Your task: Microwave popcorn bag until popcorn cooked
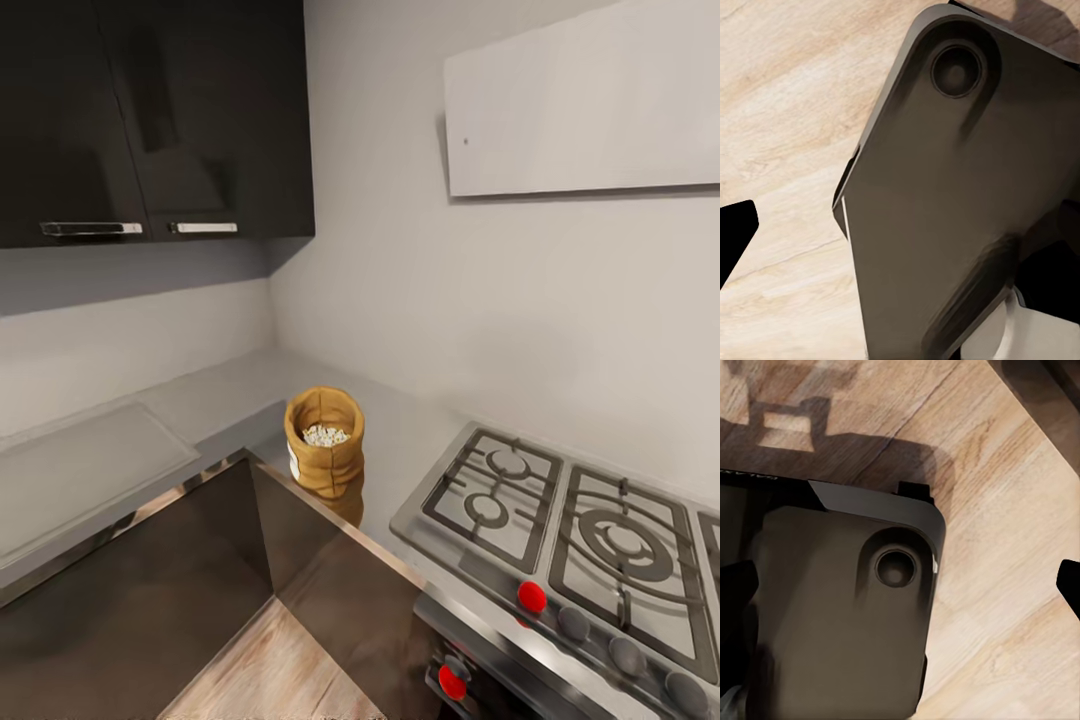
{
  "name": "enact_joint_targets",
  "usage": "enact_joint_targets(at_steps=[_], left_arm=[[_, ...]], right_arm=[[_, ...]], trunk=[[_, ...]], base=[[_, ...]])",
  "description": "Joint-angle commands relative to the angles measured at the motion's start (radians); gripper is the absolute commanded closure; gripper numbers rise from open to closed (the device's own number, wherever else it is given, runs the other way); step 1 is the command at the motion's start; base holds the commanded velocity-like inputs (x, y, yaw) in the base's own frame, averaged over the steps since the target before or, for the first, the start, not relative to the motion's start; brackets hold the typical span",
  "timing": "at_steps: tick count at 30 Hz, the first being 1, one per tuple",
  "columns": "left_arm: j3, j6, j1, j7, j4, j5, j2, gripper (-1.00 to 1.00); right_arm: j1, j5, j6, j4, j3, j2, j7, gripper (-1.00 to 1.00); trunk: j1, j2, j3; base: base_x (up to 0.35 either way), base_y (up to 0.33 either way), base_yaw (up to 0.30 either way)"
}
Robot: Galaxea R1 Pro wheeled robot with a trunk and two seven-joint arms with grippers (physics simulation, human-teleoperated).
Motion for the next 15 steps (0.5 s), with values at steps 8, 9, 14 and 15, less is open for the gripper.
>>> enact_joint_targets(at_steps=[8, 9, 14, 15], left_arm=[[-0.001, -0.002, 0.000, 0.004, -0.001, 0.004, 0.000, -1.00], [-0.001, -0.002, 0.000, 0.004, -0.001, 0.004, 0.000, -1.00], [-0.001, -0.002, 0.000, 0.004, -0.001, 0.004, -0.001, -1.00], [-0.001, -0.002, 0.000, 0.004, -0.001, 0.004, -0.001, -1.00]], right_arm=[[-0.001, 0.006, -0.004, 0.003, -0.009, -0.001, 0.002, -1.00], [-0.001, 0.006, -0.004, 0.003, -0.009, -0.001, 0.002, -1.00], [-0.001, 0.006, -0.004, 0.003, -0.009, -0.001, 0.002, -1.00], [-0.001, 0.006, -0.004, 0.002, -0.009, -0.001, 0.002, -1.00]], trunk=[[0.000, -0.001, -0.014], [0.000, -0.001, -0.016], [0.000, -0.001, -0.024], [0.000, -0.001, -0.025]], base=[[0.000, 0.000, 0.000], [0.000, 0.000, 0.000], [0.000, 0.000, 0.000], [0.000, 0.000, 0.000]])
